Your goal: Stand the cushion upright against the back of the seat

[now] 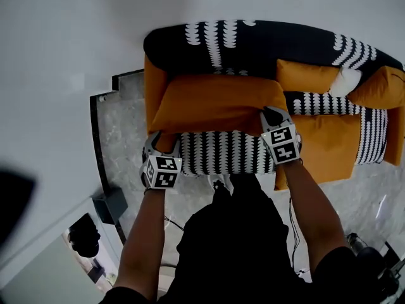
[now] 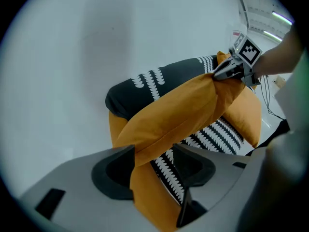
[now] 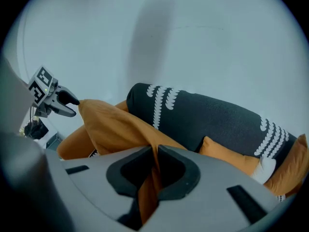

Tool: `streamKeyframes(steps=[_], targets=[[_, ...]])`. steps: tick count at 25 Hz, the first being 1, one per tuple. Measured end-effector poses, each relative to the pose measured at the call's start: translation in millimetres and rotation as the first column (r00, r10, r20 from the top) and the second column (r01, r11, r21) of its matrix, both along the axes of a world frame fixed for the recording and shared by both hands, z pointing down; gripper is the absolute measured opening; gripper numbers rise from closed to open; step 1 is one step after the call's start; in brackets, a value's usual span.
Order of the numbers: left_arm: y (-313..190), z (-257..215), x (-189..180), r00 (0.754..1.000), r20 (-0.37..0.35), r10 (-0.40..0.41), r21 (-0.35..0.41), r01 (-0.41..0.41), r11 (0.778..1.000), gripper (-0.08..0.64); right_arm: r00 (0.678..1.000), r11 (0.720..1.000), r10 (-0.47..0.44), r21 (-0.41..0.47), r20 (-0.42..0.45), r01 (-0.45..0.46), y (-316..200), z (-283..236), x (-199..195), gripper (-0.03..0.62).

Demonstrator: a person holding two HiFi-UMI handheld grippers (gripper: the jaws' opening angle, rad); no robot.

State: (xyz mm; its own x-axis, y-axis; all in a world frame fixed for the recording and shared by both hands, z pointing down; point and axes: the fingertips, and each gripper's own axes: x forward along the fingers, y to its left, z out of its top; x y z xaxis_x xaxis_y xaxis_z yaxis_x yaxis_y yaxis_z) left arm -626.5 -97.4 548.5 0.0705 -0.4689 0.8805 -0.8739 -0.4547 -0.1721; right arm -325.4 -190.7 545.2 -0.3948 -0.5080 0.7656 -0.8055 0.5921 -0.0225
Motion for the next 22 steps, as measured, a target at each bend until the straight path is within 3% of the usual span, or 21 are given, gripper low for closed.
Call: streamKeyframes(steps=[10,16,22], targets=[[-100,-5,-3,0.999,0.037,0.025,0.069,-0.028,0.997,0.238,1.000,0.998,-0.017,-0.057,-0.010,0.016,-70,-11,2,0.063],[-138,-4,-7,0.998,0.043,0.040,0.069,-0.043,0.997,0.236,1.000,0.999,0.022,0.027,-0.010,-0.022,-97,-37,10,0.123],[-156,-5,-9,0.998,0.031,0.046,0.080,-0.049,0.996,0.236,0.992,0.990,0.113,0.083,0.055,-0.118,-80,-81,55,0.132]])
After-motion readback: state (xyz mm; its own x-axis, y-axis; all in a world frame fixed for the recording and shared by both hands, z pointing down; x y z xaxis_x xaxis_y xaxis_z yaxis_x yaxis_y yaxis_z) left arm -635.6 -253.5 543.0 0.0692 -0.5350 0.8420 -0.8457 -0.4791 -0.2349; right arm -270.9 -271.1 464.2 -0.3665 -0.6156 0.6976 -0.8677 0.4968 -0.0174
